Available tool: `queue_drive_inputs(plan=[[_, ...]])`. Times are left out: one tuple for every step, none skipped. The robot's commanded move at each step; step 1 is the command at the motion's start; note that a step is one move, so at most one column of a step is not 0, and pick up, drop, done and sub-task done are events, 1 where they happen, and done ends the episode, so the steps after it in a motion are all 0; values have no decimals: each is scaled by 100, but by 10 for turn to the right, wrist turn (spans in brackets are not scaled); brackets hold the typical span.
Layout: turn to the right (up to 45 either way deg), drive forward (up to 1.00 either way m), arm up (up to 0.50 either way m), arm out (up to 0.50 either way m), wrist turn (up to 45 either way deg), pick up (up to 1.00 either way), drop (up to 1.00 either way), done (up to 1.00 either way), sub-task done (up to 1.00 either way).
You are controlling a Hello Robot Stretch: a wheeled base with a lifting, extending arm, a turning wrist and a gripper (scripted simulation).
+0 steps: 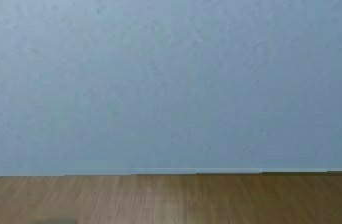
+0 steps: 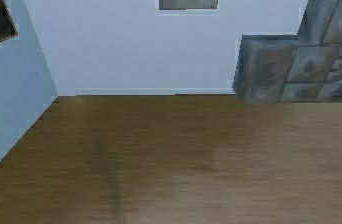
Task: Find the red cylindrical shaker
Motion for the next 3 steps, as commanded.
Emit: queue_drive_inputs(plan=[[0, 55, 0, 0, 0, 0, 0, 0, 0], [-450, 0, 0, 0, 0, 0, 0, 0, 0], [-300, 0, 0, 0, 0, 0, 0, 0, 0]])
